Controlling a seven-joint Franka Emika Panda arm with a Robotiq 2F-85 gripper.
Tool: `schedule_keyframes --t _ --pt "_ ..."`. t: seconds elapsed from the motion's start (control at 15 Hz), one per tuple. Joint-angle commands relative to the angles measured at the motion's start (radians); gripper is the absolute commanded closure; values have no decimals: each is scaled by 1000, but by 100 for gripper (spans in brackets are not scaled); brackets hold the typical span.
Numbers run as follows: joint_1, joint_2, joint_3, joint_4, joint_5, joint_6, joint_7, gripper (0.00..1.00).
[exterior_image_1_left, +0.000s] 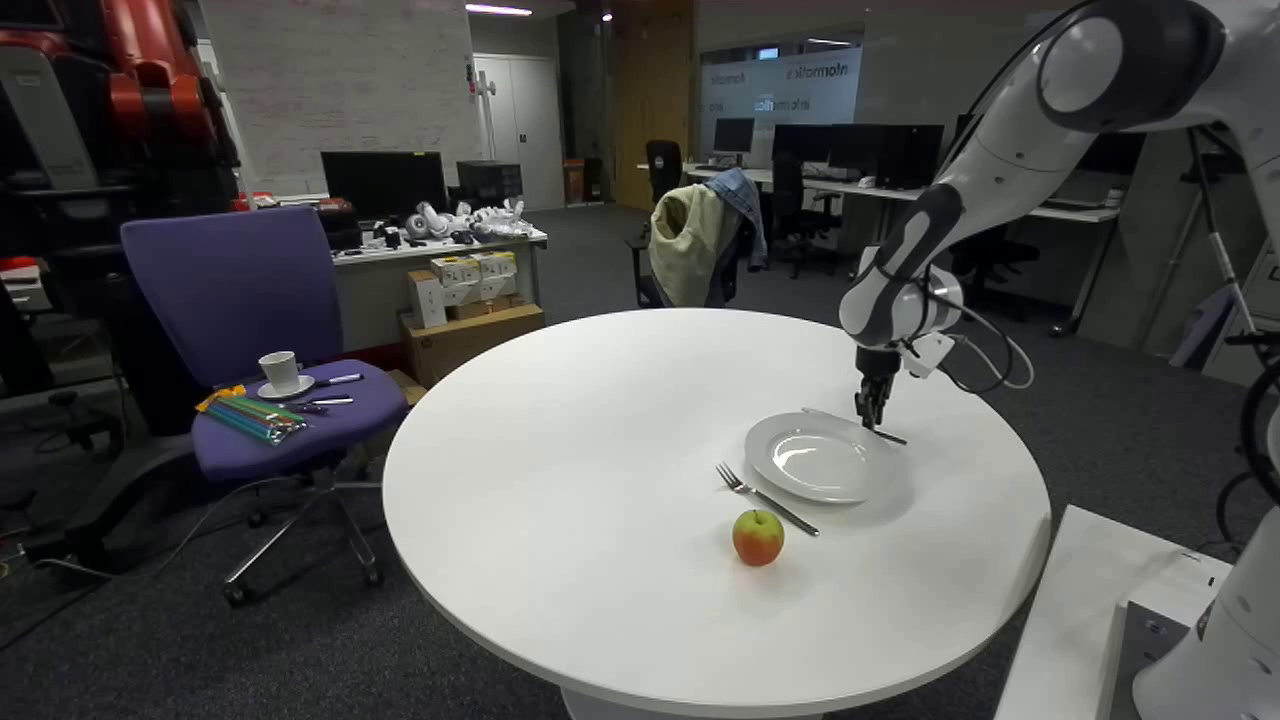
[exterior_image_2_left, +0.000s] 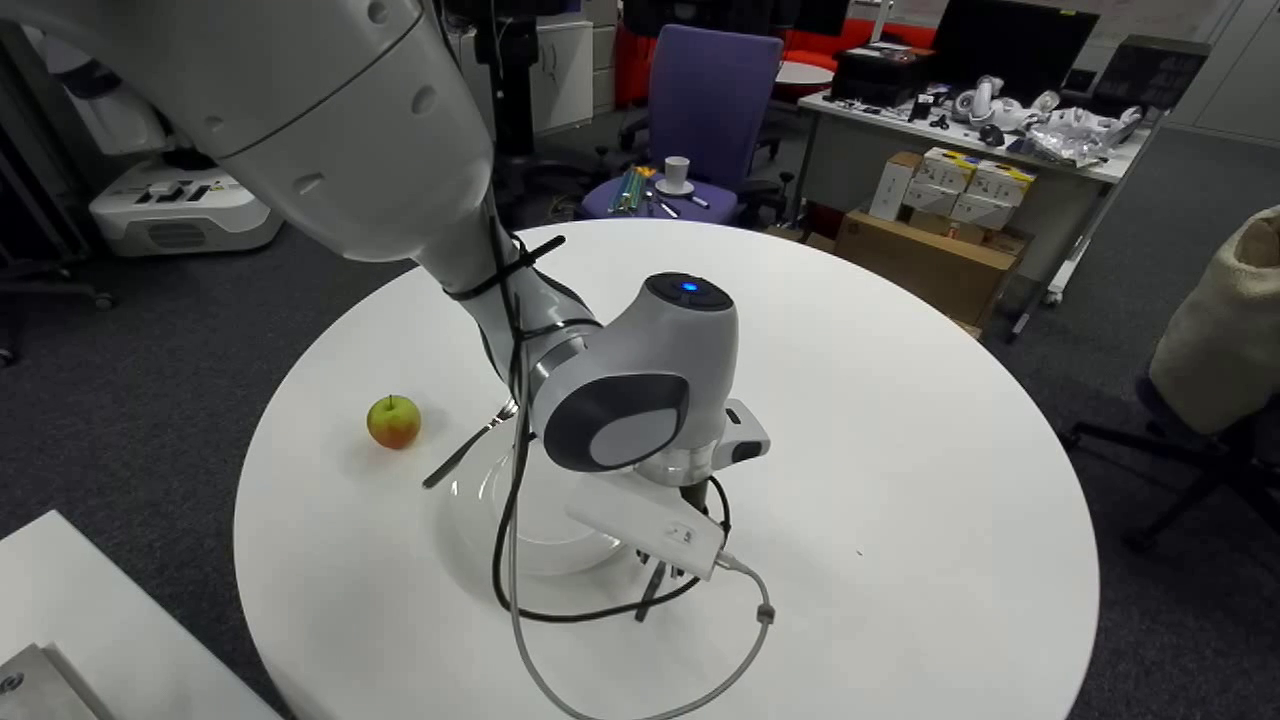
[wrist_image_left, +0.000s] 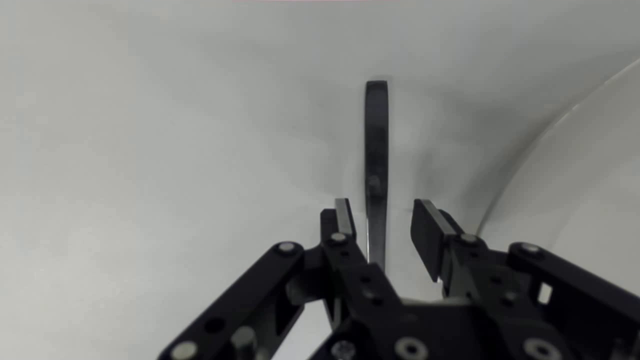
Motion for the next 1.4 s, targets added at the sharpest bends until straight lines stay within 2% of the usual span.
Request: schedule_keyframes --t 0.0,0.67,1.33 --pt "-29 -30 14 -10 17 27 -40 59" --pt "-55 -22 5 4 16 37 -31 63" --pt "-55 13 1 30 8 29 -14 62"
